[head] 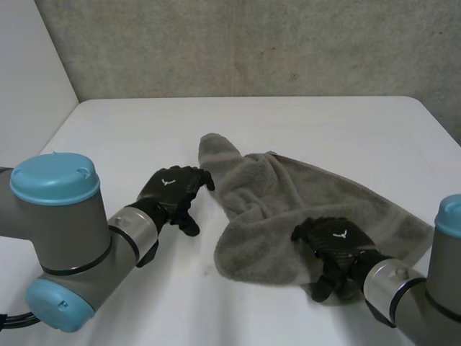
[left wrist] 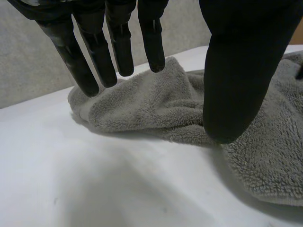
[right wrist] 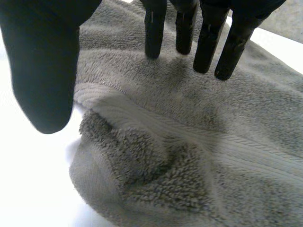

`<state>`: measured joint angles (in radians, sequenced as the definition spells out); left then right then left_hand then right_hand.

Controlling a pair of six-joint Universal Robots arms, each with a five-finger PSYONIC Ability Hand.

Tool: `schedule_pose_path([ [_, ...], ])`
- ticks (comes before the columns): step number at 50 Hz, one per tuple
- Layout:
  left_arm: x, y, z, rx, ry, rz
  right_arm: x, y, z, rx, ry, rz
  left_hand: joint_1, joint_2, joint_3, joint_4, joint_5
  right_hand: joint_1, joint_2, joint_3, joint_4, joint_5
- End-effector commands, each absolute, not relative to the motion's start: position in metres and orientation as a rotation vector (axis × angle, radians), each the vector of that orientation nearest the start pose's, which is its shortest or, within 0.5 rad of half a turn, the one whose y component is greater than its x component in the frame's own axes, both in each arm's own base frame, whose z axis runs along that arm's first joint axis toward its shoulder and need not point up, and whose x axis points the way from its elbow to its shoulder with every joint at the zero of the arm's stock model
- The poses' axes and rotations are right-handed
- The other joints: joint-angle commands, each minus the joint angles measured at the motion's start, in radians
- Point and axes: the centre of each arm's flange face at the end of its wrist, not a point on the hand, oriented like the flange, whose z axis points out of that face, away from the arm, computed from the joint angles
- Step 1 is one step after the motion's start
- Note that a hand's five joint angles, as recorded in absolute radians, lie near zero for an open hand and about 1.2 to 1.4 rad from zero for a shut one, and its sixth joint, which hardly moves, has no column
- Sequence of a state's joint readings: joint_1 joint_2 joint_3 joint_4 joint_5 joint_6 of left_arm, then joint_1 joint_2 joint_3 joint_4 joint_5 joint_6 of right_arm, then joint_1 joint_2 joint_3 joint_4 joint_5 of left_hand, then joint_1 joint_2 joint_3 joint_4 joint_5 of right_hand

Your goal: Fold the towel.

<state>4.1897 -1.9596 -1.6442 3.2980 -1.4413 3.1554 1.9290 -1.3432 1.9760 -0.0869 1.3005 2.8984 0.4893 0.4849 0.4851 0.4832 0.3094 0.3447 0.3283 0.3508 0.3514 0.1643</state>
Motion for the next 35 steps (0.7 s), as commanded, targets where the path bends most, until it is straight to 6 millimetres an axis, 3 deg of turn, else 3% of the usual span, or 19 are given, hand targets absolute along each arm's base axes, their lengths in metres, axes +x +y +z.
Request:
schedule_pose_path([
  [1, -0.296, -0.227, 0.177, 0.901, 2.763, -2.029, 0.24, -0.191, 0.137, -0.924, 2.263, -1.457, 0.041, 0.046, 0.045, 0.047, 0.047, 0.225, 0.241, 0.219, 0.218, 0.231],
  [17, -0.297, -0.221, 0.176, 0.921, 2.766, -2.022, 0.247, -0.189, 0.121, -0.959, 2.267, -1.41, -0.032, -0.028, -0.028, -0.026, -0.027, 0.336, 0.353, 0.33, 0.33, 0.342],
  [19, -0.297, -0.221, 0.176, 0.919, 2.768, -2.023, 0.248, -0.193, 0.123, -0.951, 2.244, -1.456, -0.032, -0.028, -0.028, -0.026, -0.027, 0.94, 0.957, 0.934, 0.934, 0.946],
  [23, -0.297, -0.22, 0.176, 0.924, 2.77, -2.021, 0.249, -0.203, 0.131, -0.94, 2.195, -1.557, -0.035, -0.031, -0.031, -0.029, -0.03, 1.052, 1.068, 1.045, 1.045, 1.057],
  [25, -0.297, -0.219, 0.176, 0.926, 2.77, -2.021, 0.253, -0.211, 0.161, -0.932, 2.094, -1.706, -0.035, -0.031, -0.031, -0.029, -0.03, 1.052, 1.068, 1.045, 1.045, 1.057],
  [26, -0.298, -0.219, 0.177, 0.927, 2.771, -2.023, 0.253, -0.211, 0.161, -0.931, 2.094, -1.707, -0.038, -0.034, -0.034, -0.032, -0.033, 1.052, 1.068, 1.045, 1.045, 1.057],
  [28, -0.298, -0.218, 0.177, 0.92, 2.777, -2.024, 0.255, -0.215, 0.201, -0.904, 1.972, -1.857, -0.053, -0.048, -0.048, -0.046, -0.047, 1.052, 1.068, 1.045, 1.045, 1.057],
  [29, -0.298, -0.218, 0.177, 0.92, 2.777, -2.024, 0.255, -0.215, 0.201, -0.904, 1.971, -1.858, -0.053, -0.048, -0.049, -0.047, -0.047, 1.052, 1.068, 1.045, 1.045, 1.057],
  [31, -0.301, -0.217, 0.178, 0.919, 2.782, -2.037, 0.256, -0.214, 0.226, -0.91, 1.91, -1.921, -0.123, -0.118, -0.119, -0.117, -0.117, 1.052, 1.068, 1.045, 1.045, 1.057],
  [32, -0.301, -0.216, 0.178, 0.919, 2.782, -2.037, 0.256, -0.214, 0.227, -0.91, 1.91, -1.921, -0.123, -0.119, -0.119, -0.117, -0.118, 1.052, 1.068, 1.045, 1.045, 1.057],
  [34, -0.304, -0.215, 0.177, 0.928, 2.783, -2.042, 0.257, -0.212, 0.247, -0.91, 1.901, -1.917, -0.17, -0.166, -0.166, -0.164, -0.165, 1.052, 1.068, 1.045, 1.045, 1.057],
  [35, -0.304, -0.215, 0.177, 0.928, 2.783, -2.042, 0.257, -0.212, 0.247, -0.91, 1.901, -1.917, -0.17, -0.166, -0.166, -0.164, -0.165, 1.052, 1.068, 1.045, 1.045, 1.057],
])
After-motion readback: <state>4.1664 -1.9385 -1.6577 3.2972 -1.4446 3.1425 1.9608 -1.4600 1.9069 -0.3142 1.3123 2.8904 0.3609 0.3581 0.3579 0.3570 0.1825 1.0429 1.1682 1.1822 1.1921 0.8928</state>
